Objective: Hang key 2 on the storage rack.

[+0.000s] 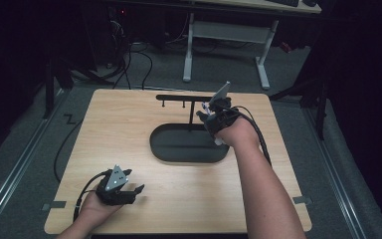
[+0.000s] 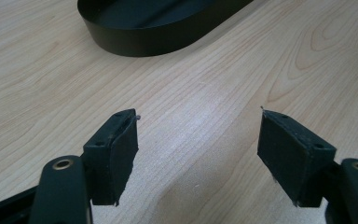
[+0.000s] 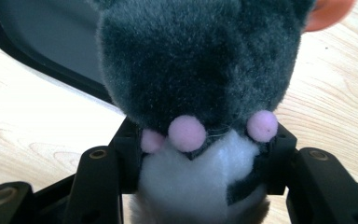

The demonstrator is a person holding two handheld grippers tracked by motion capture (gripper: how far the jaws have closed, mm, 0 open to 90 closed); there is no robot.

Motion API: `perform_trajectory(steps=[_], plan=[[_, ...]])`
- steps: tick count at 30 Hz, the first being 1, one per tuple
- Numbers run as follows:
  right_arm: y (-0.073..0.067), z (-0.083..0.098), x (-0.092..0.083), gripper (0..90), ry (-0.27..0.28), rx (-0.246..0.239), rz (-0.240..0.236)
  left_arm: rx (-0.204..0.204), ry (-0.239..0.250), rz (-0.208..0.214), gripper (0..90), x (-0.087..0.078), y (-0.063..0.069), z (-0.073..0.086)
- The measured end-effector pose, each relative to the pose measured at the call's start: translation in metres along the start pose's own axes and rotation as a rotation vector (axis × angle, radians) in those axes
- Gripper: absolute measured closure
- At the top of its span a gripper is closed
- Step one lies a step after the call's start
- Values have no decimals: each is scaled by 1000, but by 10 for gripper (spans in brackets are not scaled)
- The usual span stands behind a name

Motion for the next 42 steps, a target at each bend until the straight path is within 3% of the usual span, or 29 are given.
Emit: perform_trajectory(steps=[9, 13, 17, 42], plan=[[-4, -5, 18, 455, 8, -7, -17, -3, -9, -1, 295, -2, 0, 3], [-5, -6, 23, 373, 10, 8, -44, -3, -10, -1, 296, -3, 0, 4], [-5, -4, 25, 350, 20, 16, -54, -2, -11, 0, 297, -2, 0, 5], [12, 25, 44, 350, 24, 37, -105, 4, -21, 6, 296, 1, 3, 3]])
Point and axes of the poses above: each handheld gripper's, and its own axes: x roughly forward along the jaws, z roughly out of its underside, y roughly to its right, the point moved 3 cm from there along x, roughly forward along the jaws, and after that the axes turned 9 degrees about x, right-handed, at the moved point
